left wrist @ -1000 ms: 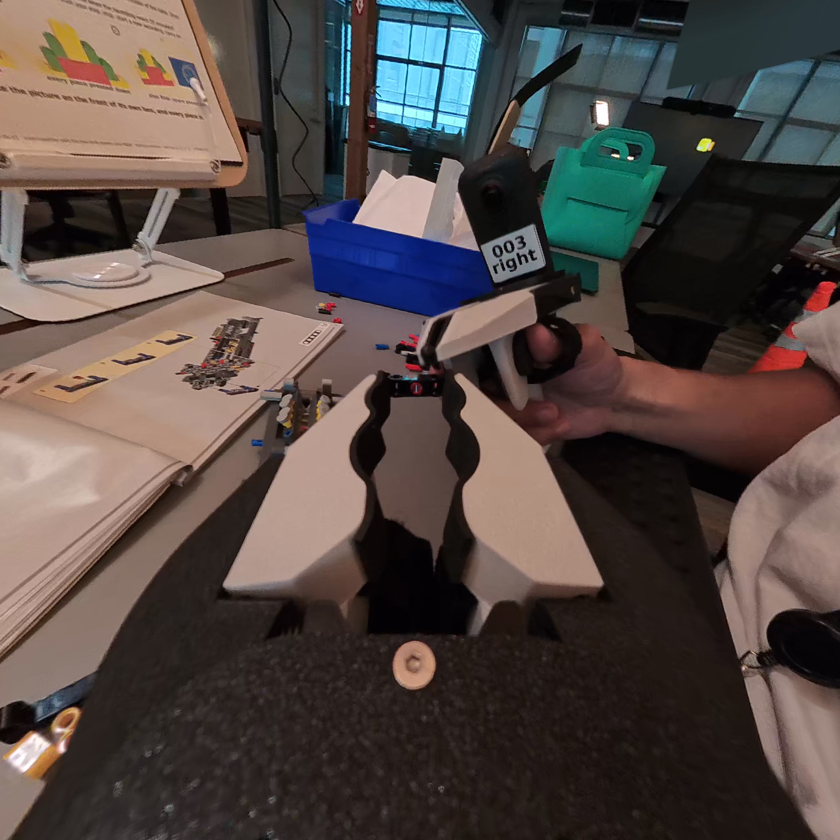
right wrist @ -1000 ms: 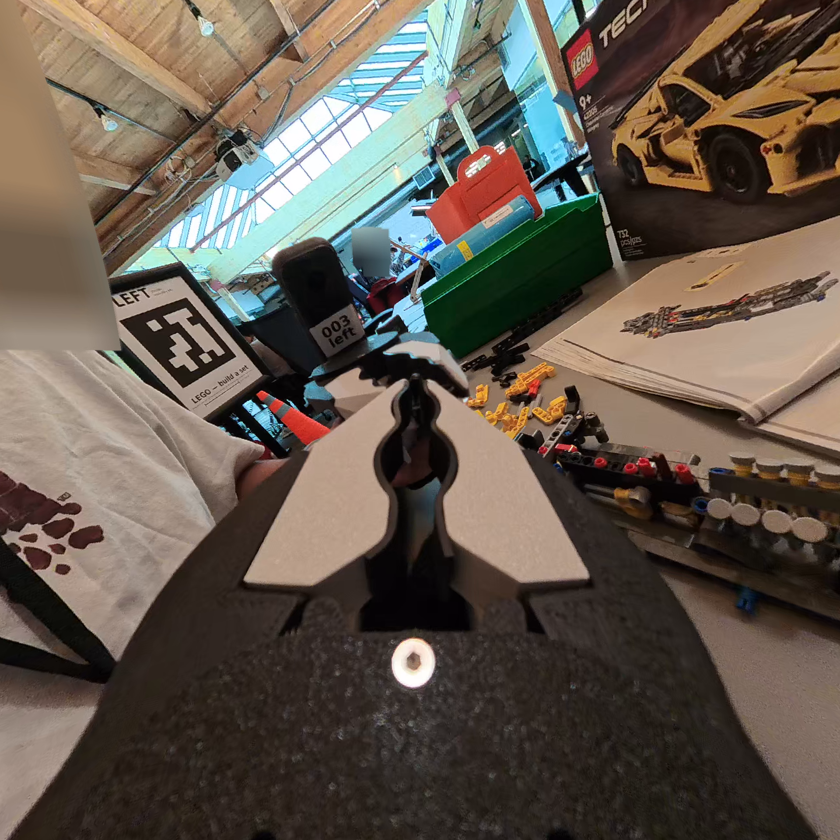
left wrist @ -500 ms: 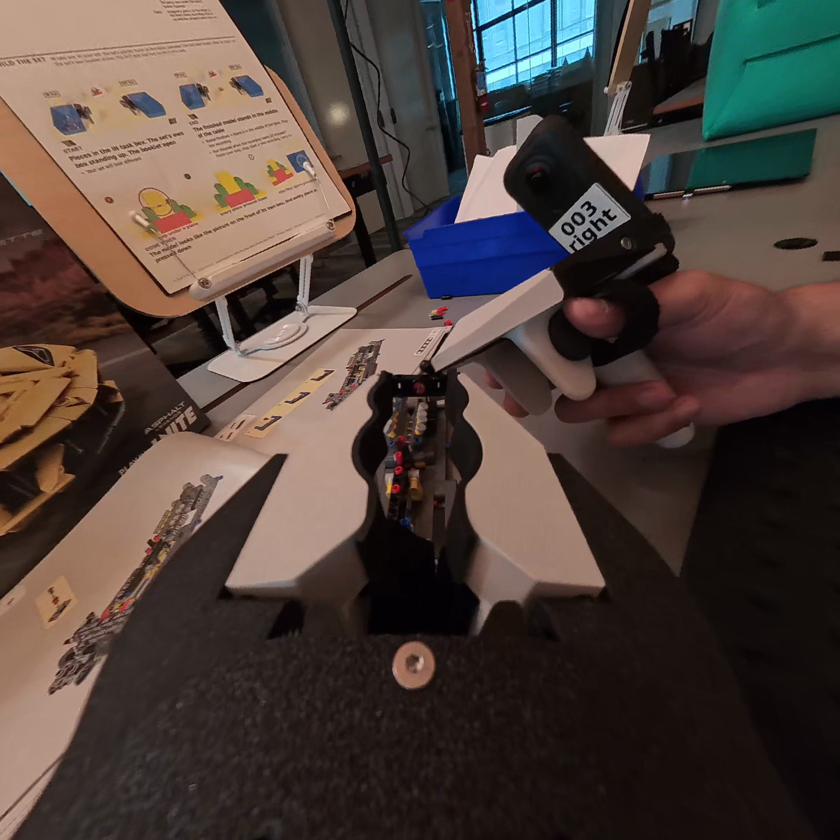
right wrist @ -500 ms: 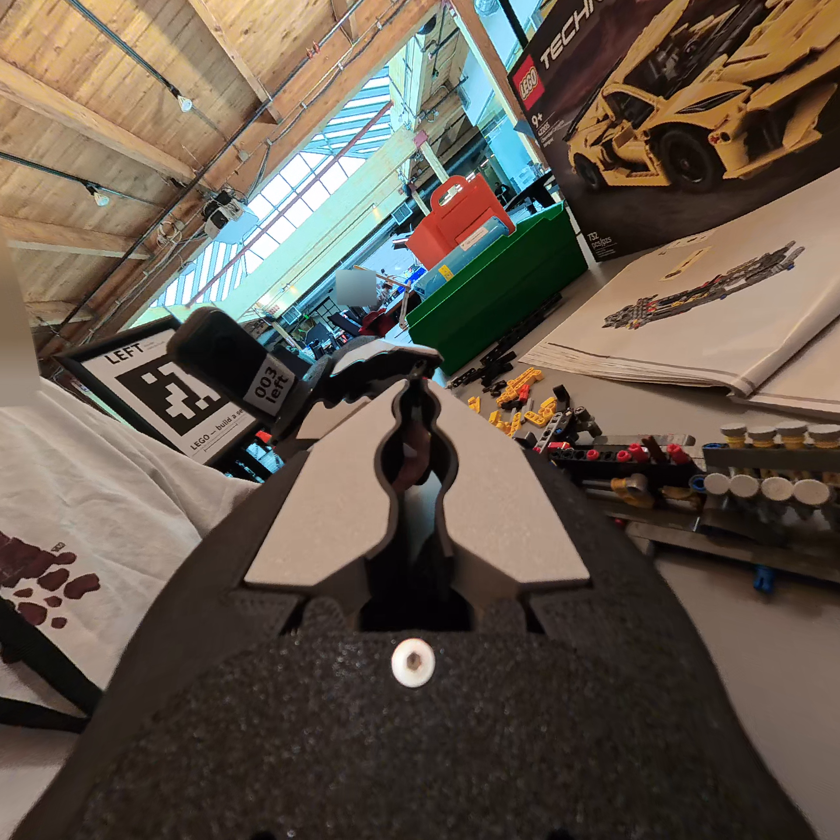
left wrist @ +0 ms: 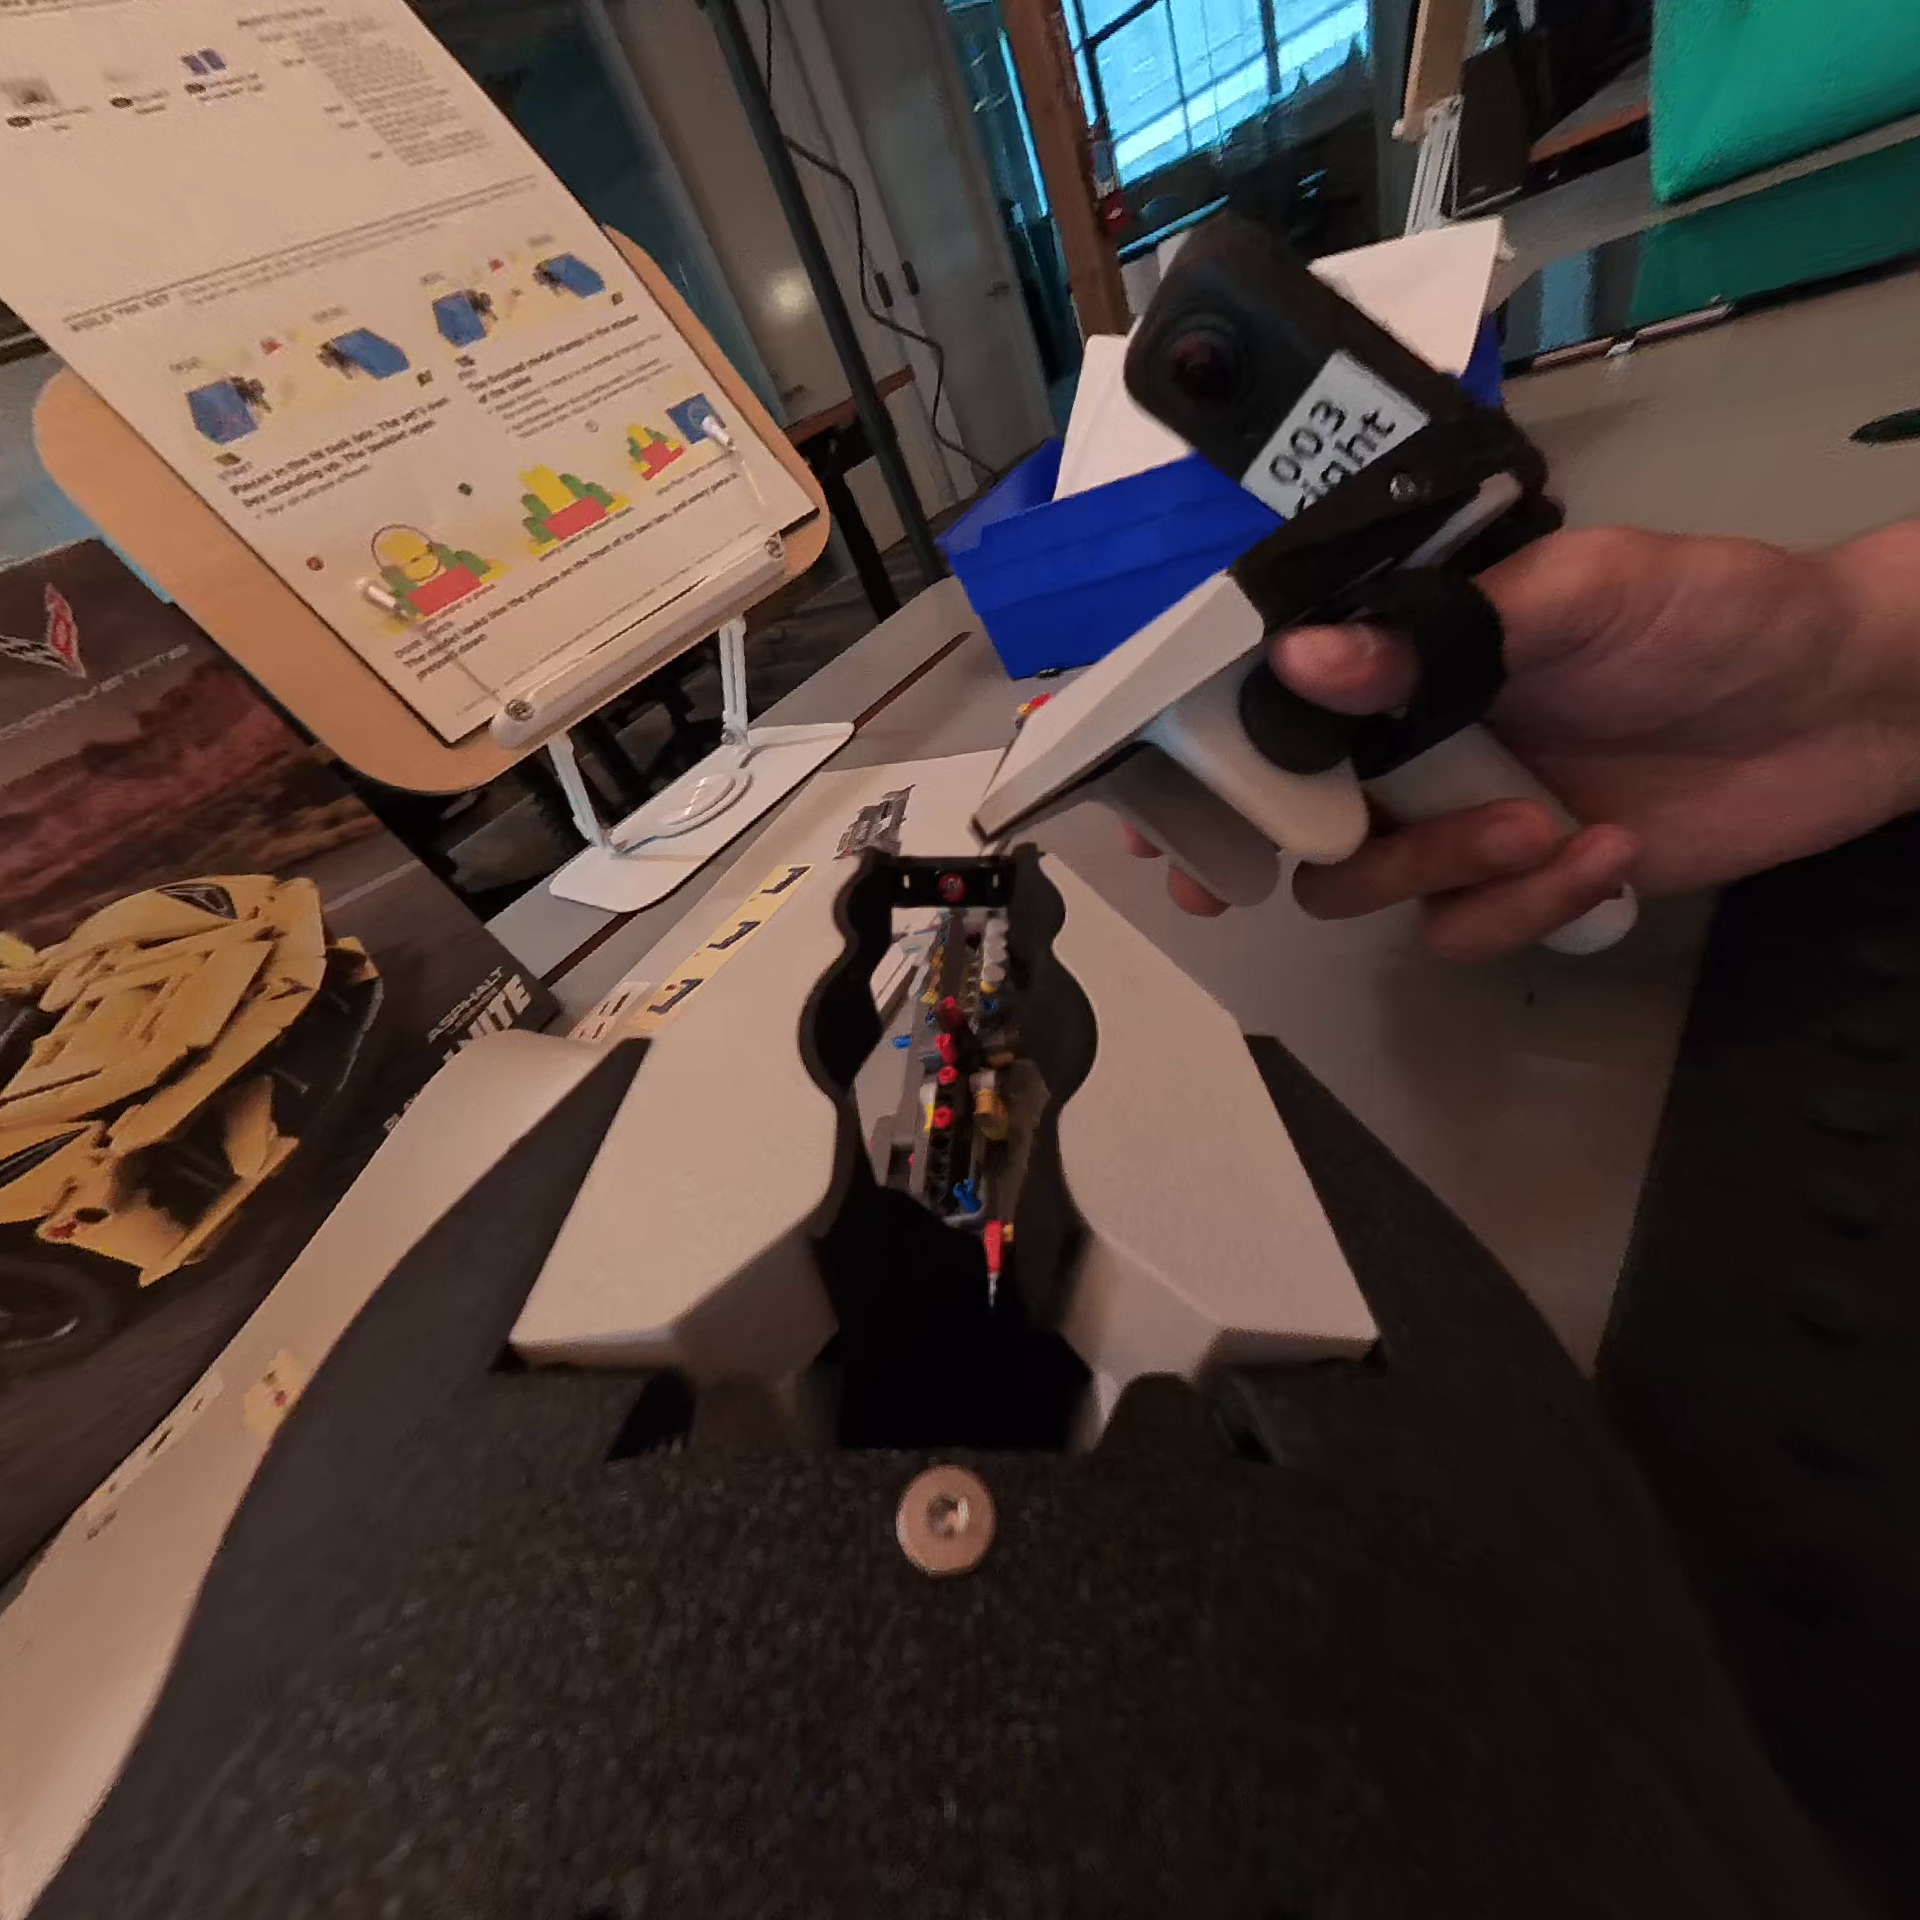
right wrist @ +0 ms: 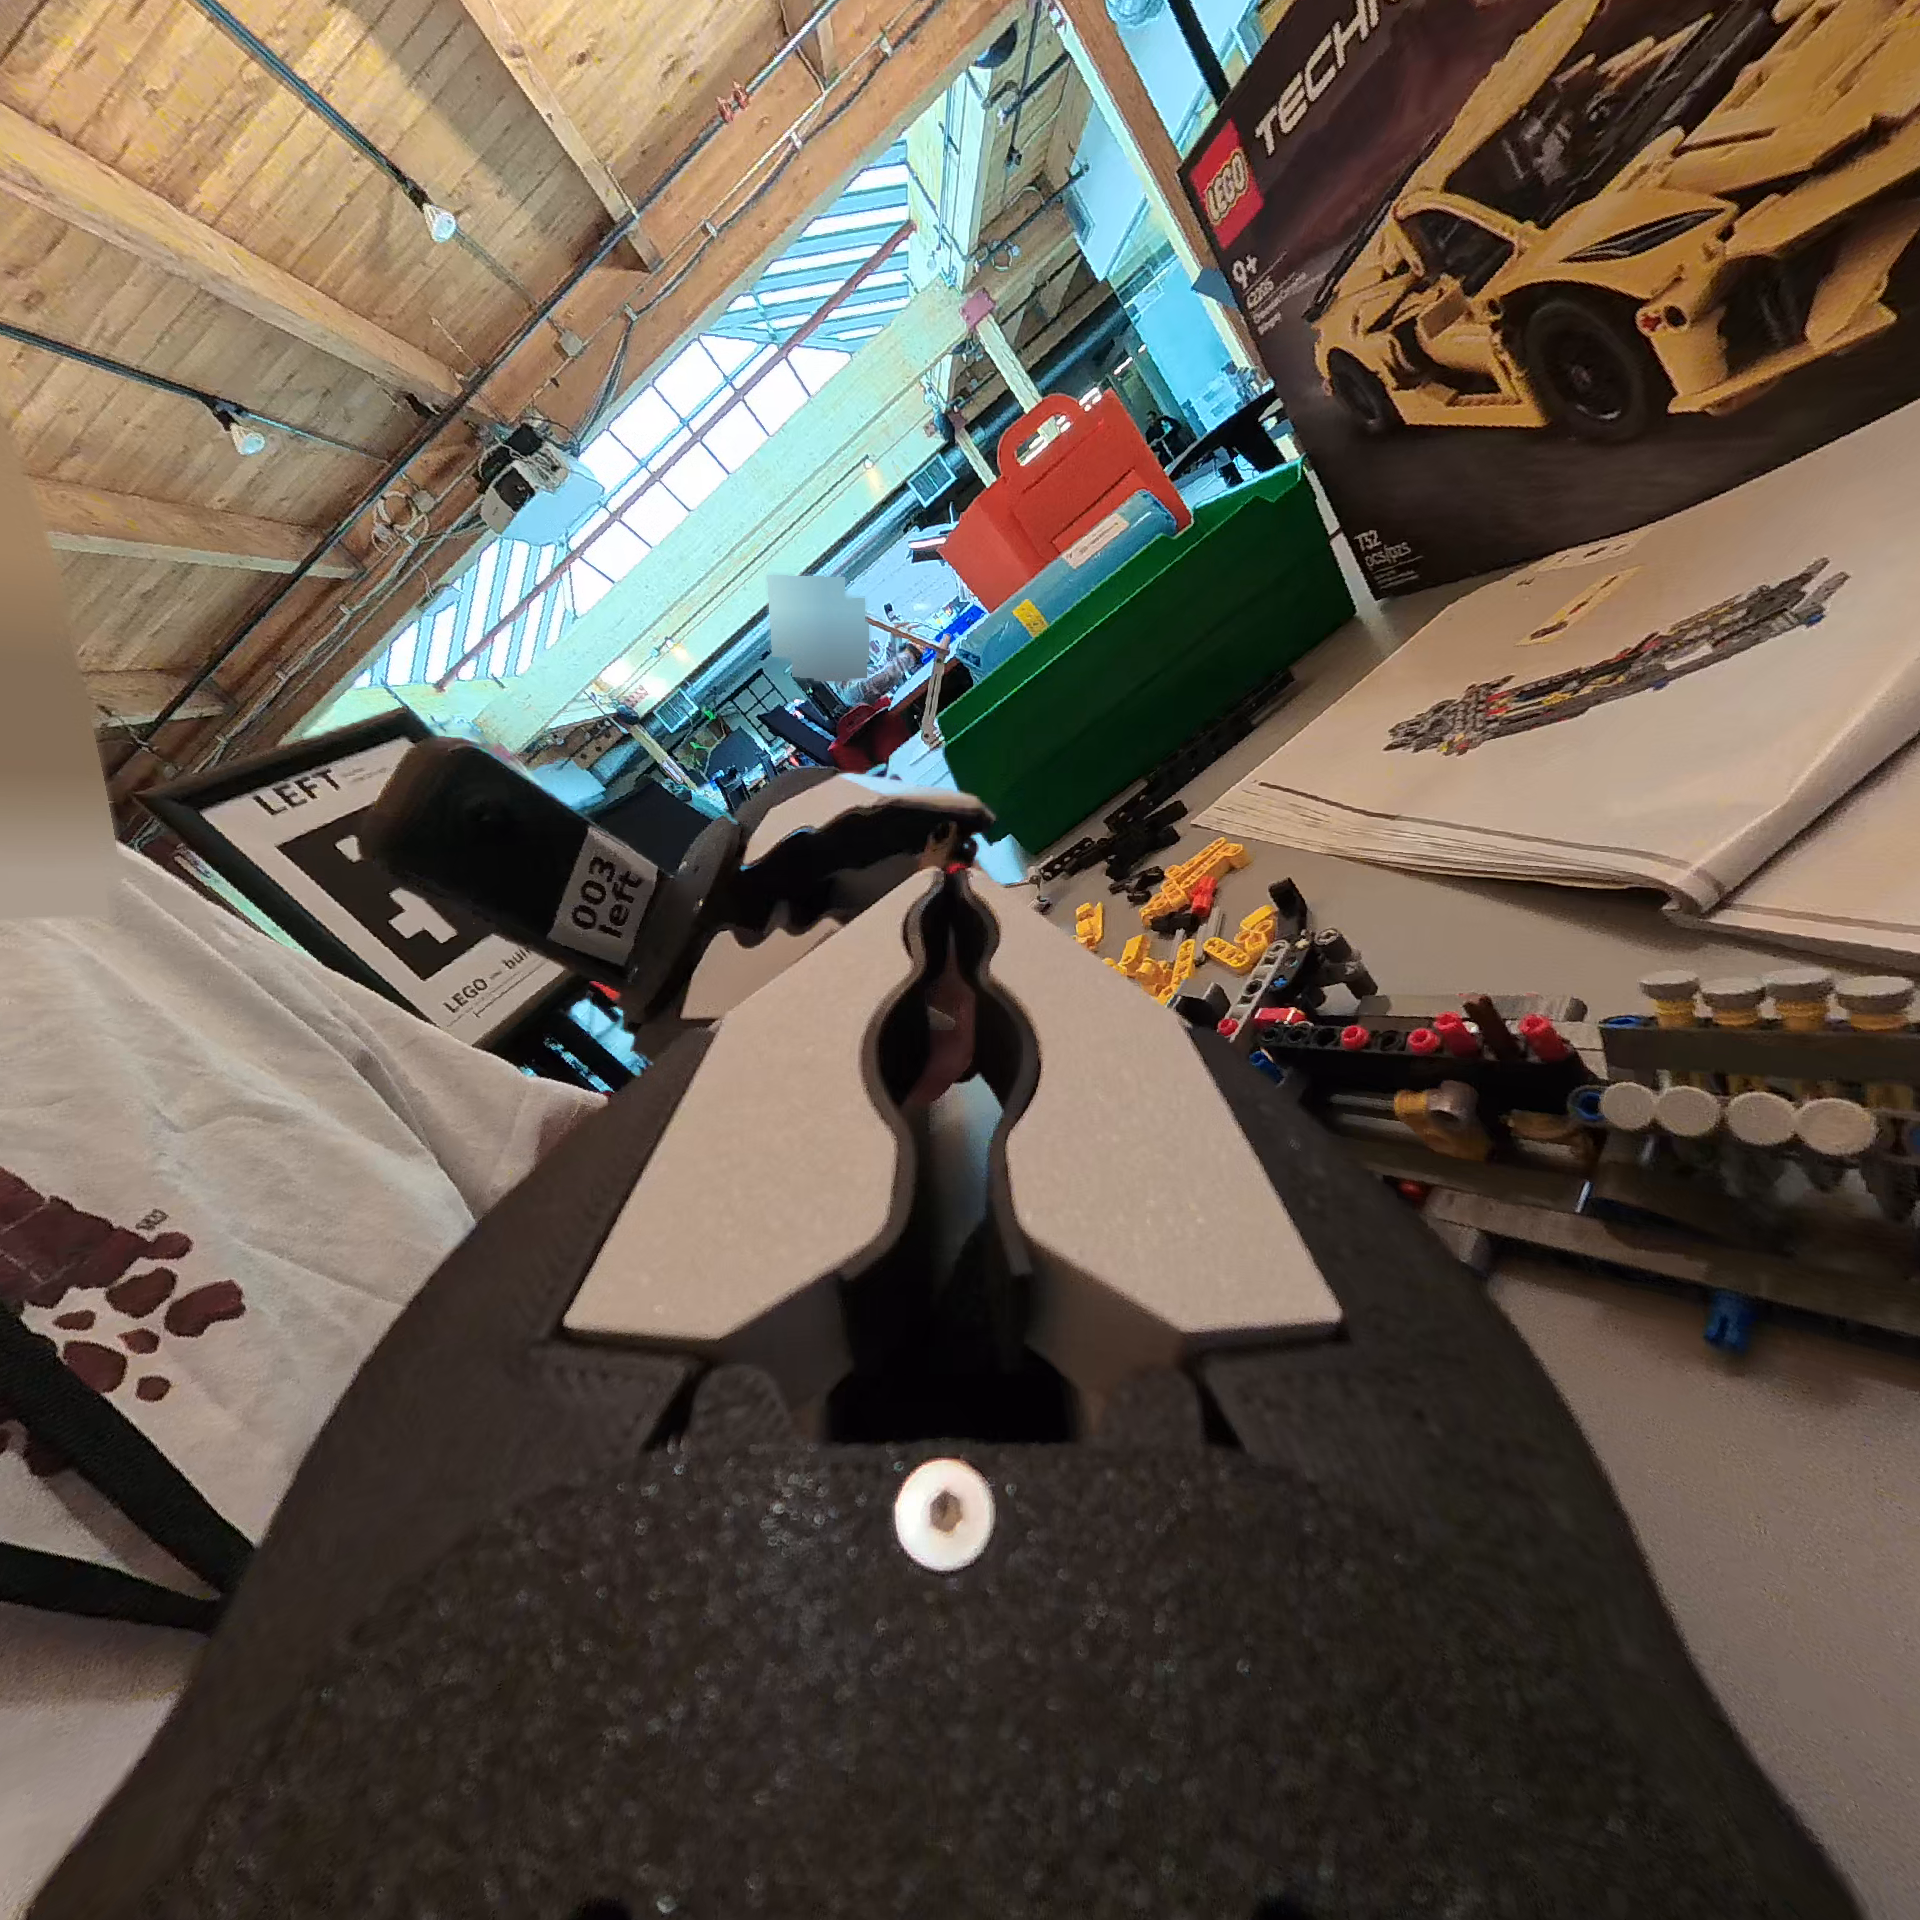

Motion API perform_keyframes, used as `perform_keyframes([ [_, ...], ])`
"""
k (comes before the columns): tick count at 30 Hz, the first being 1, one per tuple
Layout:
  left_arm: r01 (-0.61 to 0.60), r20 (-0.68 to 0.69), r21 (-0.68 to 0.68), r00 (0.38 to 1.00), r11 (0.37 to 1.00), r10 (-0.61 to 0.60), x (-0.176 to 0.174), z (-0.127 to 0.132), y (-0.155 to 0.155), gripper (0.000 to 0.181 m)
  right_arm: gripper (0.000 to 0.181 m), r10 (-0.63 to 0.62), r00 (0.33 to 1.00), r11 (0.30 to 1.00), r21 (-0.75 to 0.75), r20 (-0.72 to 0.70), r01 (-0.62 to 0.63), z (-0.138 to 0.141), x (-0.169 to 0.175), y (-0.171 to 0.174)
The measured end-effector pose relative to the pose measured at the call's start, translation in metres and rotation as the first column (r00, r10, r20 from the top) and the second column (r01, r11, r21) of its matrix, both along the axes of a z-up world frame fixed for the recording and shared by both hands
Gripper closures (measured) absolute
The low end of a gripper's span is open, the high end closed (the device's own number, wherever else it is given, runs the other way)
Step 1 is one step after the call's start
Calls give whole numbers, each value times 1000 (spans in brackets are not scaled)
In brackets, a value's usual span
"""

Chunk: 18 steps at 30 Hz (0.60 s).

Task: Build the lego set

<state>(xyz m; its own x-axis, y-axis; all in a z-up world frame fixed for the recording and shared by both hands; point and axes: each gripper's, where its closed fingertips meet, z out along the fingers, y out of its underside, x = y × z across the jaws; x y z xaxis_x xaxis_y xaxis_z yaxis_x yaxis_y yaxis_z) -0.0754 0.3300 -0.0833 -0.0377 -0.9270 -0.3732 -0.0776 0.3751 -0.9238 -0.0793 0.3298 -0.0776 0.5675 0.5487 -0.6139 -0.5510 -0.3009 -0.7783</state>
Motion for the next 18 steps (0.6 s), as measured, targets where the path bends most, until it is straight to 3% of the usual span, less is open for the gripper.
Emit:
perform_keyframes([
  [2, -23, -33, 20, 999, 1000, 23, -2, -7, 7, 161, 181, -70, 992, 997, -7, 109, 71, -4, 18, 1],
  [6, -3, -130, -116, 992, 993, -12, -5, -22, 19, 161, 181, -221, 907, 971, -4, 358, 238, -17, 57, -4],
  [9, -95, -137, -147, 988, 985, 74, -17, -22, 54, 160, 181, -223, 853, 962, -37, 472, 272, -31, 64, -17],
  [14, -192, -62, -336, 981, 922, 182, -43, -8, 98, 160, 167, -61, 793, 975, -135, 606, 179, -65, 29, -30],
  [18, -208, -32, -437, 976, 875, 217, -63, -5, 115, 160, 166, 124, 652, 985, -172, 748, 11, -82, -24, -31],
])
